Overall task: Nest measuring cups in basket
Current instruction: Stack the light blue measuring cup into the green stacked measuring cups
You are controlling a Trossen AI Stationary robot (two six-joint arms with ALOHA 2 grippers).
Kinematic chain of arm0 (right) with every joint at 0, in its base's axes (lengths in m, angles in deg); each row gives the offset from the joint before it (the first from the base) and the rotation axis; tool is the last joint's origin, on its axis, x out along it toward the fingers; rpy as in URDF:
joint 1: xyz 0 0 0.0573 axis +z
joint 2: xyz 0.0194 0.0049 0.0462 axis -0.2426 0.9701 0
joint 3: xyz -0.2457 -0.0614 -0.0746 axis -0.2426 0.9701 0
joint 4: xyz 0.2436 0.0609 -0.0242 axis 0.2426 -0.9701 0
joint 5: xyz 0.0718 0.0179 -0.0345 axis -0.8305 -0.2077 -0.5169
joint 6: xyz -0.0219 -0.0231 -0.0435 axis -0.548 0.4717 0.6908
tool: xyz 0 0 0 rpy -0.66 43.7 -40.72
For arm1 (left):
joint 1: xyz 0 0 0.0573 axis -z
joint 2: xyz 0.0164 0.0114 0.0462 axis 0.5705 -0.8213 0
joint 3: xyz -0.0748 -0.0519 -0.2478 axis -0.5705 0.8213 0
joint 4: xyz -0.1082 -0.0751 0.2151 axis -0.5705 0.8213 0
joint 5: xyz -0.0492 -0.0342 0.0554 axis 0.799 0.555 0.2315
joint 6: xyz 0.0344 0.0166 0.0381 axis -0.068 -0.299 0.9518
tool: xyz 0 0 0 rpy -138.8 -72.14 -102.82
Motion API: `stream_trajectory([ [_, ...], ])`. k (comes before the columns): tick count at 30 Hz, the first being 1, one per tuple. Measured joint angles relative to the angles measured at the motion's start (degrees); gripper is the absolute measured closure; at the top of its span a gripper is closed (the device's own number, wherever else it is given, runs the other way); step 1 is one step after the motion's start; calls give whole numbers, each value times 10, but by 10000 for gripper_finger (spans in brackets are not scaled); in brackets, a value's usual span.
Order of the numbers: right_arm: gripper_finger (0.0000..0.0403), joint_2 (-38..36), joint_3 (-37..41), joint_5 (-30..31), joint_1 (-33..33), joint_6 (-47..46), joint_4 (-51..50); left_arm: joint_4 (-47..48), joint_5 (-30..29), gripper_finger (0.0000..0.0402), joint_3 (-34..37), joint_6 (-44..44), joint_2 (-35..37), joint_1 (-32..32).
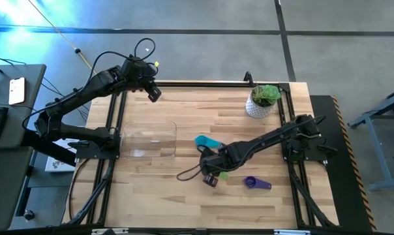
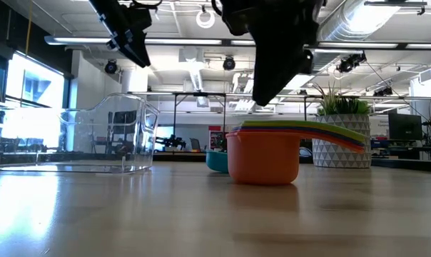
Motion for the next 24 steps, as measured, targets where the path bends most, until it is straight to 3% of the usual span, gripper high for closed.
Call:
stream_trajectory([
  [6, 337, 0, 0, 8, -34, -7, 3, 3, 38, 271, 0, 0, 0, 0],
  [15, 337, -1, -53, -3, -104, 115, 4, 50, 46, 271, 0, 15, 0, 0],
  [24, 335, -2, -73, -92, -203, 261, 2, 71, 46, 271, 0, 15, 0, 0],
])
